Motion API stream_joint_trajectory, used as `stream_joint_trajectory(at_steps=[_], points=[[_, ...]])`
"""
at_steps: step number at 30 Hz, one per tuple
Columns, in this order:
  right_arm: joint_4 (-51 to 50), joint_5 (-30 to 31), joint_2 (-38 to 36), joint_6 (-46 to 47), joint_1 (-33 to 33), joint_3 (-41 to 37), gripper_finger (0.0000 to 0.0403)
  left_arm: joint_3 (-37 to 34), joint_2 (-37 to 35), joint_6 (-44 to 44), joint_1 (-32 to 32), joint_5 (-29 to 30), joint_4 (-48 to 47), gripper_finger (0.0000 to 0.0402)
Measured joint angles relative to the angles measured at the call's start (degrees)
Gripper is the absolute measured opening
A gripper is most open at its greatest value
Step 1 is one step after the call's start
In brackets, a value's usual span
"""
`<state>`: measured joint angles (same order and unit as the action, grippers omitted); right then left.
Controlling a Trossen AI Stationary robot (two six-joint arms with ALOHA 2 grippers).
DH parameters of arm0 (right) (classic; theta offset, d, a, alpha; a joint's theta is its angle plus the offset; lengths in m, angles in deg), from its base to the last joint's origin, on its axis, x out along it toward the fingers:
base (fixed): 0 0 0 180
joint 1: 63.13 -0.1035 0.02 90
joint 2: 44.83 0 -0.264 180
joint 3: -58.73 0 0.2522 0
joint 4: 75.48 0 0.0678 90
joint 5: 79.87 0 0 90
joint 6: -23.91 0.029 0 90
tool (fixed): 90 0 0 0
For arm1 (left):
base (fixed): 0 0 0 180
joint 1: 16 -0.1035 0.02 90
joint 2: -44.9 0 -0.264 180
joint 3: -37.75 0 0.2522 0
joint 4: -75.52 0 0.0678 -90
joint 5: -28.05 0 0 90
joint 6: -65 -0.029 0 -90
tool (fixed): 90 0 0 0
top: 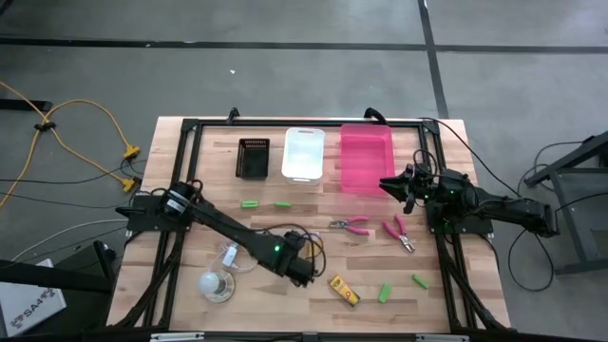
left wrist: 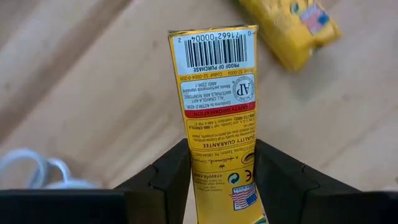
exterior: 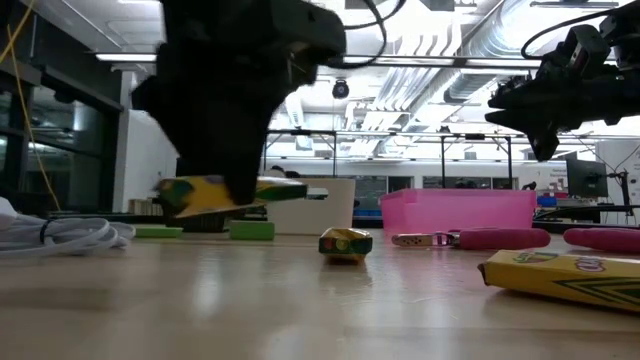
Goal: Pick & Place School Supplies
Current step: Put the left crayon box into the pink bin
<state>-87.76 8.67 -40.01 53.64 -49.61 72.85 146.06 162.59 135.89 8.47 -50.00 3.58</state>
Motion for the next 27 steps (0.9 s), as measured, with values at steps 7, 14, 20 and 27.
stream_joint_trajectory(at_steps=[7,14,20,27], points=[[0.0,0.01,0.0,-0.01,0.0,0.0,0.01,0.02,-0.3,-10.03,-4.47,-0.02,1.89,0.0154],[0.01,0.0,-0.01,-0.01,-0.02,0.0,0.01,0.07,-2.11,-21.65,-8.83,-0.06,7.76,0.0154],[0.0,-0.02,0.0,-0.01,0.0,-0.02,0.01,0.07,-2.56,-31.02,-13.3,-2.68,12.42,0.0154],[0.01,-0.02,0.0,0.01,-0.02,-0.02,0.01,0.07,-2.56,-40.16,-18.5,-8.68,18.43,0.0154]])
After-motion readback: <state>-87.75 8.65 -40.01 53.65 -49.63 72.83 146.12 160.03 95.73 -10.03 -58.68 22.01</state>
